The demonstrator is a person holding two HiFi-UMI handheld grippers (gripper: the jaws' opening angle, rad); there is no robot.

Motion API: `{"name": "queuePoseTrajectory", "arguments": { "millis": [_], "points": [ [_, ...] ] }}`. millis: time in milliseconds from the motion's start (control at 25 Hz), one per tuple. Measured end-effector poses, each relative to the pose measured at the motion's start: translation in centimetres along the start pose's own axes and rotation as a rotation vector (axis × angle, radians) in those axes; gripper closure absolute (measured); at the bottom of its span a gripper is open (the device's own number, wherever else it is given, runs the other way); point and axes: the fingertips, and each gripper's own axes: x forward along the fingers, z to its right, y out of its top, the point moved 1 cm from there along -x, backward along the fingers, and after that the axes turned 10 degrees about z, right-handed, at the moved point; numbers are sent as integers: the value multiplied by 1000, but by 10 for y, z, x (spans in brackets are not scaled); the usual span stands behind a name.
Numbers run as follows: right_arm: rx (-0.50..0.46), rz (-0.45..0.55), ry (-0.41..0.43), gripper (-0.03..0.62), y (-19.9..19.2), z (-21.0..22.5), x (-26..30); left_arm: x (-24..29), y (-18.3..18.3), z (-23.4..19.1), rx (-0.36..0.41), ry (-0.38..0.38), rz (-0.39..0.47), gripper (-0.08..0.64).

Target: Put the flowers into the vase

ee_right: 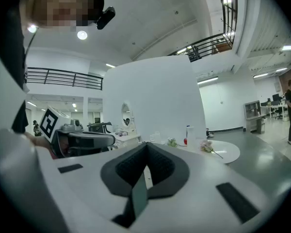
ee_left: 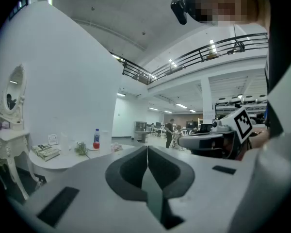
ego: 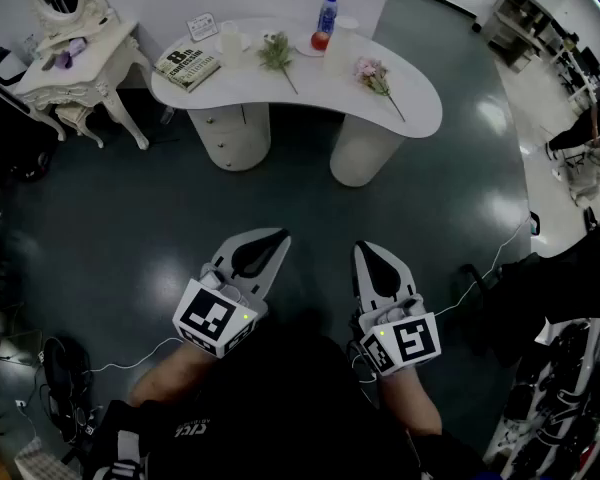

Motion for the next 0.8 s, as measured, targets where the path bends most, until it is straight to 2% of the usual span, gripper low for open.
{"name": "queuePoseTrajectory", "arguments": {
  "millis": [400,800],
  "points": [
    [9,-7,21,569,-4,9,-2,11,-7,1,5,4,-10,548],
    [55,21,13,568,2,54,-34,46,-9,40,23,5,-18,548]
  ]
}}
